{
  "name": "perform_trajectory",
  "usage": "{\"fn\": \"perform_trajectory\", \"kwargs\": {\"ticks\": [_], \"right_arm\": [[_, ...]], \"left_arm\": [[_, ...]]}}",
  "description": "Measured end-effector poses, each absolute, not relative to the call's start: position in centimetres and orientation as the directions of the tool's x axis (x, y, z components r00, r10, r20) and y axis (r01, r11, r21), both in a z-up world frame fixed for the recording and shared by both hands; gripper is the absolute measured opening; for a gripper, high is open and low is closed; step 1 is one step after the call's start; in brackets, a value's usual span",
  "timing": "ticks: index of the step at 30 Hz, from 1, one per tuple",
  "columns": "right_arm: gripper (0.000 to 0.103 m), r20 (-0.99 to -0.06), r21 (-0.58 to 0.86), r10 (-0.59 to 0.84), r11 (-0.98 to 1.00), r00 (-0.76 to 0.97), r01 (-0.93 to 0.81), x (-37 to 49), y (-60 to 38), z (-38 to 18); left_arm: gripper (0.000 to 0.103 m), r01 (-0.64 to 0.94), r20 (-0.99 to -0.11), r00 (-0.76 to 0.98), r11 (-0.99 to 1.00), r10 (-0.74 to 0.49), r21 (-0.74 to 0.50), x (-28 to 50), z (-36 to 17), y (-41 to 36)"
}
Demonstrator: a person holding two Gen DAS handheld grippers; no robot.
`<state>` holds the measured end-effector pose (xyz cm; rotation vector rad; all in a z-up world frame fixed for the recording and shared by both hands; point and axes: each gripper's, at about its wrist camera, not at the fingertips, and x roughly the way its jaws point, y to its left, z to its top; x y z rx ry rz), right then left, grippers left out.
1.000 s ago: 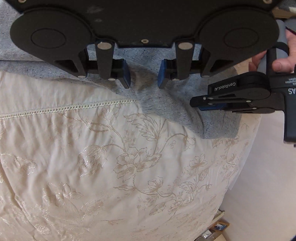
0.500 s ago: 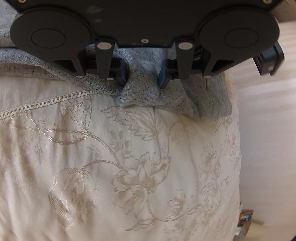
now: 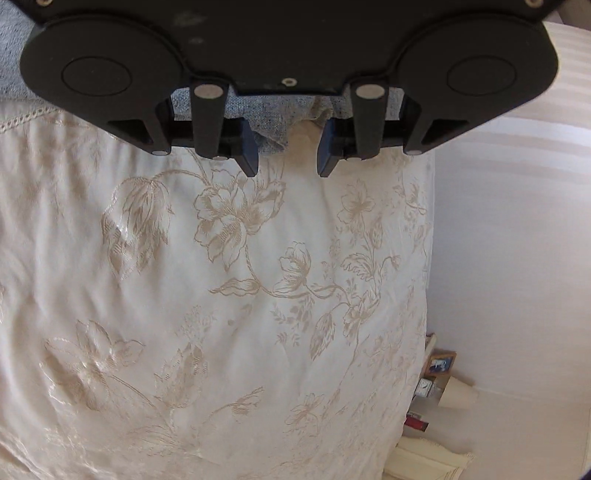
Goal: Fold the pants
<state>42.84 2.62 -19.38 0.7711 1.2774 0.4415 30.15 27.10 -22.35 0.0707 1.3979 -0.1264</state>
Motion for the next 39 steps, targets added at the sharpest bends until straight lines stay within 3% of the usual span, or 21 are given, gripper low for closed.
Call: {"fn": "perform_trajectory", "kwargs": {"ticks": [7, 11, 22, 23, 24, 25, 28, 32, 36, 39], "right_arm": [[0.039, -0.790, 0.603, 0.611, 0.759, -0.052, -0.244, 39.6, 10.0, -19.8], [0.039, -0.806, 0.581, 0.587, 0.763, -0.072, -0.284, 37.1, 10.7, -20.0], [0.040, -0.701, 0.689, 0.713, 0.671, 0.017, 0.276, 39.0, 5.5, -24.2], [0.038, -0.693, 0.691, 0.720, 0.651, 0.034, 0.314, 38.8, 4.9, -24.5], [0.014, -0.693, 0.692, 0.718, 0.638, 0.063, 0.339, 38.7, 4.6, -24.5], [0.004, -0.709, 0.693, 0.695, 0.654, 0.122, 0.303, 38.9, 4.4, -23.7], [0.003, -0.735, 0.642, 0.617, 0.767, 0.282, -0.006, 40.1, 5.9, -19.1], [0.003, -0.794, 0.528, 0.545, 0.838, 0.268, -0.139, 41.4, 7.7, -19.2], [0.004, -0.827, 0.481, 0.508, 0.861, 0.242, -0.166, 41.8, 8.5, -20.7], [0.013, -0.789, 0.529, 0.537, 0.841, 0.299, -0.114, 41.5, 7.1, -20.3]], "left_arm": [[0.026, 0.112, -0.979, 0.184, 0.992, -0.084, -0.064, 29.7, -22.4, 28.5], [0.026, 0.126, -0.979, 0.185, 0.990, -0.089, -0.066, 29.5, -22.3, 28.7], [0.026, 0.133, -0.976, 0.195, 0.988, -0.099, -0.073, 29.1, -21.7, 28.8], [0.026, 0.134, -0.975, 0.201, 0.988, -0.099, -0.073, 29.0, -21.6, 28.9], [0.027, 0.134, -0.973, 0.207, 0.988, -0.100, -0.073, 28.9, -21.6, 28.9], [0.027, 0.134, -0.972, 0.212, 0.988, -0.100, -0.072, 28.8, -21.6, 28.9], [0.027, 0.144, -0.971, 0.222, 0.988, -0.087, -0.055, 28.5, -21.5, 28.6], [0.027, 0.143, -0.974, 0.213, 0.989, -0.076, -0.045, 28.4, -20.7, 28.1], [0.028, 0.144, -0.953, 0.276, 0.985, -0.128, -0.090, 28.9, -17.6, 28.2], [0.033, 0.103, -0.934, 0.342, 0.992, -0.104, -0.073, 30.4, -16.4, 28.9]]}}
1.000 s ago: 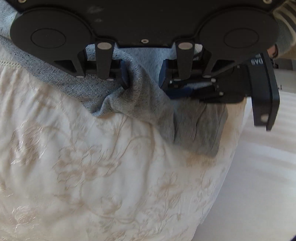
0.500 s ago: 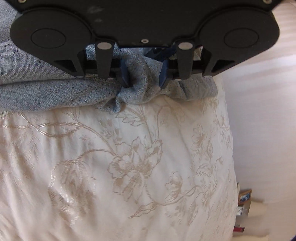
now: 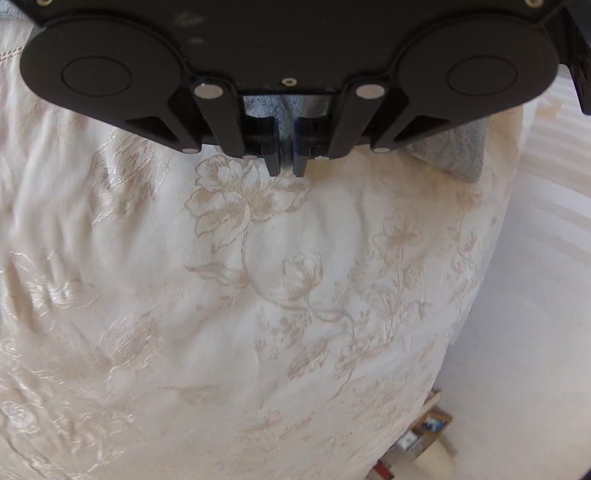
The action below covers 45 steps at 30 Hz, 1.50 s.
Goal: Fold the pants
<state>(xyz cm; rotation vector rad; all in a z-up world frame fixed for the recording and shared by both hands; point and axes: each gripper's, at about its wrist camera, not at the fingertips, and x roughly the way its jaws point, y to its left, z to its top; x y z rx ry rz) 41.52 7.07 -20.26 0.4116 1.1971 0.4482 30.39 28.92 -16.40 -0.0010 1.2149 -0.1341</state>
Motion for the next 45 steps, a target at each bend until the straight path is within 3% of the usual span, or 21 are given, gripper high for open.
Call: {"fn": "perform_trajectory", "kwargs": {"ticks": [2, 3, 5, 8, 10, 14, 19, 21, 24, 27, 29, 32, 35, 38, 40, 45], "right_arm": [[0.013, -0.766, 0.543, 0.531, 0.836, 0.362, -0.077, 41.0, 5.7, -19.1], [0.013, -0.758, 0.545, 0.526, 0.836, 0.384, -0.069, 40.6, 5.1, -18.6], [0.013, -0.750, 0.544, 0.537, 0.833, 0.387, -0.102, 39.5, 4.7, -17.6], [0.013, -0.769, 0.485, 0.518, 0.854, 0.374, -0.187, 36.9, 5.2, -16.5], [0.013, -0.787, 0.443, 0.498, 0.867, 0.364, -0.228, 35.3, 5.7, -16.2], [0.013, -0.848, 0.362, 0.425, 0.901, 0.316, -0.240, 34.3, 6.7, -18.3], [0.010, -0.926, 0.163, 0.195, 0.979, 0.325, -0.122, 36.9, 6.3, -23.7], [0.013, -0.912, 0.248, 0.247, 0.968, 0.327, -0.039, 37.2, 4.7, -23.0], [0.015, -0.870, 0.298, 0.292, 0.953, 0.397, -0.046, 35.1, 3.1, -20.4], [0.016, -0.861, 0.320, 0.299, 0.947, 0.411, -0.019, 32.3, 2.0, -19.5], [0.016, -0.878, 0.303, 0.274, 0.953, 0.392, 0.012, 31.0, 1.5, -20.1], [0.012, -0.914, 0.229, 0.186, 0.970, 0.360, 0.080, 29.1, 0.5, -21.6], [0.008, -0.940, 0.156, 0.096, 0.974, 0.327, 0.163, 27.0, -1.9, -22.8], [0.008, -0.958, 0.123, 0.049, 0.960, 0.282, 0.251, 25.4, -4.1, -22.8], [0.016, -0.949, 0.127, 0.042, 0.957, 0.311, 0.259, 24.8, -4.6, -21.6], [0.016, -0.918, 0.162, 0.055, 0.956, 0.392, 0.244, 25.3, -4.9, -18.9]], "left_arm": [[0.036, 0.067, -0.941, 0.332, 0.996, -0.073, -0.054, 31.6, -17.3, 29.8], [0.031, 0.047, -0.949, 0.309, 0.997, -0.065, -0.054, 32.2, -18.4, 30.8], [0.011, -0.029, -0.965, 0.256, 0.998, -0.055, -0.064, 33.1, -20.1, 33.1], [0.011, -0.183, -0.953, 0.254, 0.960, -0.163, -0.213, 32.9, -20.5, 36.2], [0.012, -0.209, -0.953, 0.253, 0.952, -0.167, -0.222, 32.5, -20.4, 36.4], [0.011, -0.084, -0.964, 0.257, 0.993, -0.061, -0.085, 32.2, -19.9, 33.6], [0.011, 0.070, -0.949, 0.307, 0.993, 0.073, 0.099, 31.4, -17.0, 29.7], [0.019, 0.126, -0.927, 0.372, 0.988, 0.040, 0.093, 31.1, -15.0, 27.6], [0.031, 0.211, -0.914, 0.395, 0.977, -0.095, -0.010, 31.6, -14.0, 24.5], [0.034, 0.313, -0.912, 0.373, 0.948, -0.172, -0.051, 32.7, -15.6, 21.0], [0.035, 0.360, -0.923, 0.363, 0.933, -0.129, 0.011, 33.1, -17.7, 19.4], [0.036, 0.334, -0.945, 0.321, 0.926, 0.063, 0.175, 33.2, -21.5, 20.3], [0.036, 0.331, -0.945, 0.324, 0.941, -0.043, 0.070, 32.5, -21.4, 23.0], [0.036, 0.411, -0.939, 0.343, 0.902, -0.019, 0.132, 31.4, -21.1, 22.6], [0.036, 0.451, -0.931, 0.365, 0.871, 0.018, 0.193, 30.7, -21.3, 21.6], [0.035, 0.420, -0.914, 0.402, 0.875, 0.058, 0.240, 29.7, -19.3, 20.0]]}}
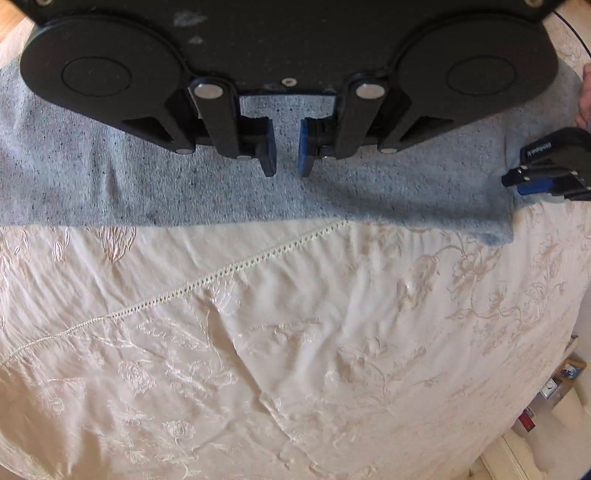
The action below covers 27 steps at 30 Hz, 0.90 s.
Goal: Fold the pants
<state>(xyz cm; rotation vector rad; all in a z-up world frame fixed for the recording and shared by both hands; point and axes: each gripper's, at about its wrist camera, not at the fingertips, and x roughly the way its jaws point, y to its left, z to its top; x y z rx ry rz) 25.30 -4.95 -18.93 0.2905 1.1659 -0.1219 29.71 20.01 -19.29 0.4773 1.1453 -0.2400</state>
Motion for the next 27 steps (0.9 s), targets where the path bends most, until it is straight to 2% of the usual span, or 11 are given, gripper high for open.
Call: {"fn": "perform_trajectory", "kwargs": {"ticks": [4, 7, 9, 12, 16, 19, 23, 27], "right_arm": [[0.017, -0.891, 0.201, 0.058, 0.940, 0.449, 0.277, 23.9, -6.3, -16.9], [0.019, -0.893, 0.190, 0.047, 0.941, 0.447, 0.281, 21.8, -7.5, -16.7], [0.019, -0.905, 0.166, 0.030, 0.944, 0.425, 0.286, 20.4, -8.5, -17.4], [0.019, -0.925, 0.128, -0.007, 0.936, 0.380, 0.329, 17.9, -11.2, -19.3], [0.019, -0.942, 0.089, -0.056, 0.910, 0.331, 0.406, 14.3, -16.9, -20.8], [0.019, -0.934, 0.122, -0.047, 0.891, 0.355, 0.437, 11.7, -22.0, -20.3], [0.025, -0.899, 0.144, -0.071, 0.884, 0.432, 0.445, 8.4, -28.5, -18.2], [0.032, -0.854, 0.139, -0.109, 0.895, 0.508, 0.424, 5.6, -34.6, -17.1]], "left_arm": [[0.035, 0.387, -0.894, 0.448, 0.908, -0.031, 0.162, 28.0, -16.2, 18.7], [0.037, 0.418, -0.903, 0.422, 0.901, -0.084, 0.112, 28.0, -16.8, 16.7], [0.037, 0.417, -0.909, 0.415, 0.898, -0.047, 0.143, 28.3, -18.2, 15.9], [0.041, 0.373, -0.935, 0.345, 0.901, 0.085, 0.220, 28.8, -21.8, 16.0], [0.046, 0.288, -0.928, 0.344, 0.924, 0.143, 0.250, 29.2, -21.2, 15.8], [0.043, 0.194, -0.891, 0.358, 0.911, 0.279, 0.363, 28.6, -19.6, 14.0], [0.043, 0.161, -0.883, 0.406, 0.933, 0.234, 0.321, 25.2, -16.8, 10.5], [0.043, 0.225, -0.901, 0.407, 0.939, 0.151, 0.259, 21.4, -16.2, 4.4]]}}
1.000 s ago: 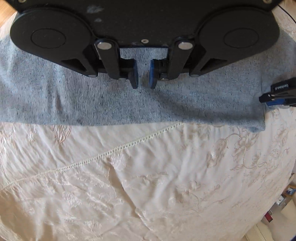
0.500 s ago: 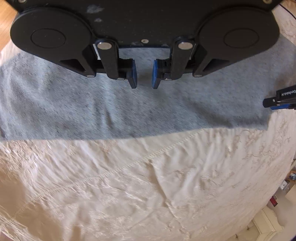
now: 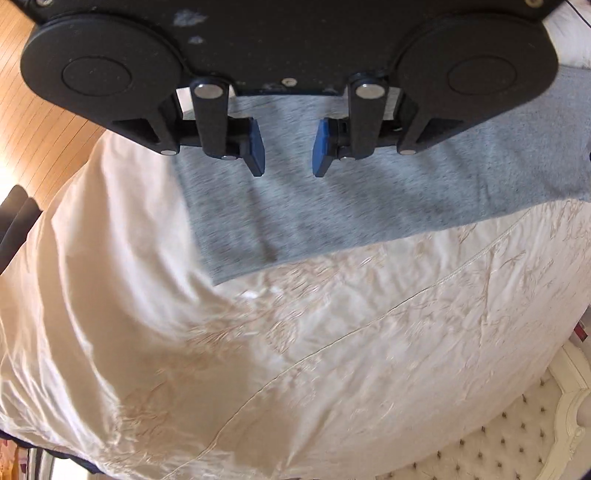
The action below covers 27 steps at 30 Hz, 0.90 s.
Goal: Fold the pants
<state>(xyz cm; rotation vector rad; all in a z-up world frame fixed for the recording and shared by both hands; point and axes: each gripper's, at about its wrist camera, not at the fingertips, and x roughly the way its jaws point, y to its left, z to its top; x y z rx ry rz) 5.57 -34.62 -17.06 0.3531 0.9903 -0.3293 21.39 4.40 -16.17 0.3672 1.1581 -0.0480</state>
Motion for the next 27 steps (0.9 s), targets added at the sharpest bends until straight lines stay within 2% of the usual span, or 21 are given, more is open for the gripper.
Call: {"fn": "perform_trajectory", "kwargs": {"ticks": [2, 5, 10, 15, 21, 26, 27], "right_arm": [[0.033, -0.850, 0.121, -0.113, 0.909, 0.515, 0.398, 4.8, -36.9, -17.2], [0.033, -0.849, 0.132, -0.086, 0.921, 0.522, 0.367, 4.5, -40.2, -17.7], [0.036, -0.855, 0.244, 0.029, 0.903, 0.517, 0.354, 4.8, -44.4, -19.5], [0.038, -0.882, 0.296, 0.136, 0.904, 0.450, 0.307, 6.6, -45.9, -22.1], [0.042, -0.866, 0.382, 0.253, 0.892, 0.432, 0.243, 8.0, -45.8, -24.2], [0.044, -0.855, 0.458, 0.313, 0.830, 0.413, 0.318, 8.9, -46.2, -25.3], [0.039, -0.853, 0.474, 0.329, 0.811, 0.404, 0.342, 9.1, -46.5, -25.4]], "left_arm": [[0.044, 0.287, -0.919, 0.384, 0.935, 0.088, 0.210, 19.8, -16.5, 1.2], [0.044, 0.365, -0.934, 0.353, 0.911, 0.056, 0.193, 17.6, -17.2, -3.4], [0.044, 0.420, -0.951, 0.308, 0.896, 0.005, 0.141, 15.6, -17.8, -7.7], [0.044, 0.416, -0.963, 0.269, 0.905, -0.026, 0.091, 15.4, -18.1, -9.1], [0.044, 0.371, -0.967, 0.256, 0.924, -0.008, 0.091, 15.6, -18.2, -9.0], [0.044, 0.332, -0.969, 0.242, 0.943, -0.046, 0.038, 16.6, -18.1, -9.0], [0.044, 0.328, -0.969, 0.241, 0.944, -0.056, 0.027, 16.9, -18.2, -9.2]]}}
